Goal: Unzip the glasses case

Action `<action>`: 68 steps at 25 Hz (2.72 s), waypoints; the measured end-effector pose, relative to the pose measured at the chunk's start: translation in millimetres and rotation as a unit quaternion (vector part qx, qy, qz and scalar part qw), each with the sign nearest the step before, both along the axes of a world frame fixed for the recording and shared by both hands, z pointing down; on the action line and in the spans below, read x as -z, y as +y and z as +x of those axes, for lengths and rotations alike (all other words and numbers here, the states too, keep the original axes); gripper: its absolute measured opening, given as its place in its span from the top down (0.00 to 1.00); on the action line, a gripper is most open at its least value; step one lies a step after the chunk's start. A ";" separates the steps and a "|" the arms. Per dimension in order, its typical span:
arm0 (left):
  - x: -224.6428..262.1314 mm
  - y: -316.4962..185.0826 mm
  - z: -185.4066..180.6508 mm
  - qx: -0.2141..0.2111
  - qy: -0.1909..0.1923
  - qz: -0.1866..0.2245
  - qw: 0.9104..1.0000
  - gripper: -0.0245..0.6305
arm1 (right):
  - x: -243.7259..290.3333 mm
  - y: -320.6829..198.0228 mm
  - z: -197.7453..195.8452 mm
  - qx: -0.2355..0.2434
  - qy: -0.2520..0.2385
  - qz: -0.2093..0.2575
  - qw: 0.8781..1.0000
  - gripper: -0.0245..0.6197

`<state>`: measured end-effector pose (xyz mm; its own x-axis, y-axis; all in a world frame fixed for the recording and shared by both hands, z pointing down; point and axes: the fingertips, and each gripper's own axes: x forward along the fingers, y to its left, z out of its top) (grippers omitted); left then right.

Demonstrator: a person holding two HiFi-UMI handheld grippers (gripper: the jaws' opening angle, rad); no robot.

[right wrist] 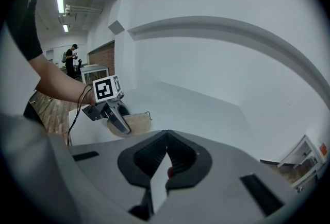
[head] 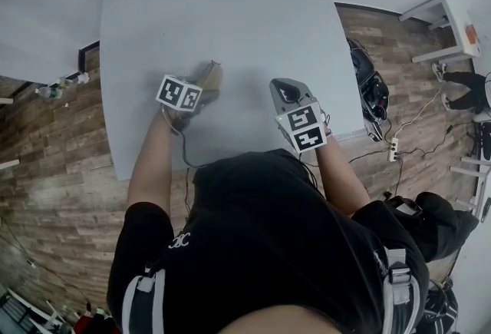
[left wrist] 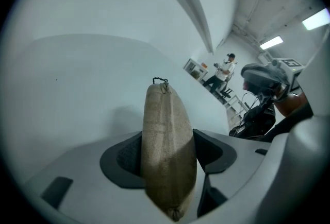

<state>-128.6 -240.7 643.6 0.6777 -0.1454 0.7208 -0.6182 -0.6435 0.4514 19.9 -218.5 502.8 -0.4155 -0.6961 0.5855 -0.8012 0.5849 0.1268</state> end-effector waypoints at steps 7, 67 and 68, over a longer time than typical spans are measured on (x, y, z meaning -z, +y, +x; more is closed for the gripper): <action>104.0 23.4 51.0 -0.092 0.109 0.174 0.974 0.53 | 50.6 -5.0 -4.6 0.085 -0.096 0.007 0.992 0.95; 176.2 83.6 33.8 -0.146 0.145 0.204 0.957 0.53 | 104.6 24.0 -63.0 0.434 -0.025 -0.098 0.895 0.91; 178.0 85.0 37.6 -0.154 0.142 0.209 0.955 0.53 | 106.0 28.8 -70.4 0.444 -0.028 -0.100 0.890 0.83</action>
